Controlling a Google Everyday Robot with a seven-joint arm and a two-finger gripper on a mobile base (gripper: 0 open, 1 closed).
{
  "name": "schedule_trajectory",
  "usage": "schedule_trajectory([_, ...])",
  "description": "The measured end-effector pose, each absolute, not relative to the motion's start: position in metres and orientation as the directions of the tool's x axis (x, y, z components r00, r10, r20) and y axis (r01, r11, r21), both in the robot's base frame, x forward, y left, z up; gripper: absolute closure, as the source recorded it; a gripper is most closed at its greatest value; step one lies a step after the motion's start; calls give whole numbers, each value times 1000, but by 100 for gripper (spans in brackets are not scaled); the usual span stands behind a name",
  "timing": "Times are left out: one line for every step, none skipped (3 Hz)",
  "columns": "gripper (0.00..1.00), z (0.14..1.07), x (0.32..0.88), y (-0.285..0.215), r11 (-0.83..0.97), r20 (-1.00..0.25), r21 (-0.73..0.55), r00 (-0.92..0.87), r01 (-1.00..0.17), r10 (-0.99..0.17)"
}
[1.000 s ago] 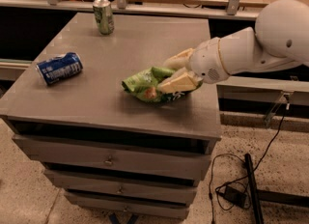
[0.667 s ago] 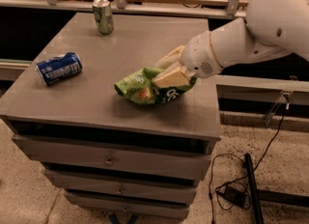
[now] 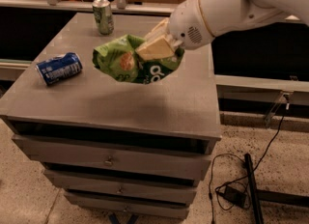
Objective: Move green rice chip bag near pepsi can
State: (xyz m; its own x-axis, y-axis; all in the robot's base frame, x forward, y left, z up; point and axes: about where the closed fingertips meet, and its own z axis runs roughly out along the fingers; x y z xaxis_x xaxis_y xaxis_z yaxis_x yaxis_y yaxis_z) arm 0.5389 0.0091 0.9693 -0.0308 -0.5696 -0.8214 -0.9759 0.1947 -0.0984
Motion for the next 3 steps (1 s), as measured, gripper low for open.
schedule_trajectory([100,993,543,36,220,-841,-59,-71,-974,-537])
schedule_trajectory([100,997,550,69,233,-847,-60,-74,-971,-527])
schedule_trajectory([100,989,565,95,260,-852,-65,-82,-963,-518])
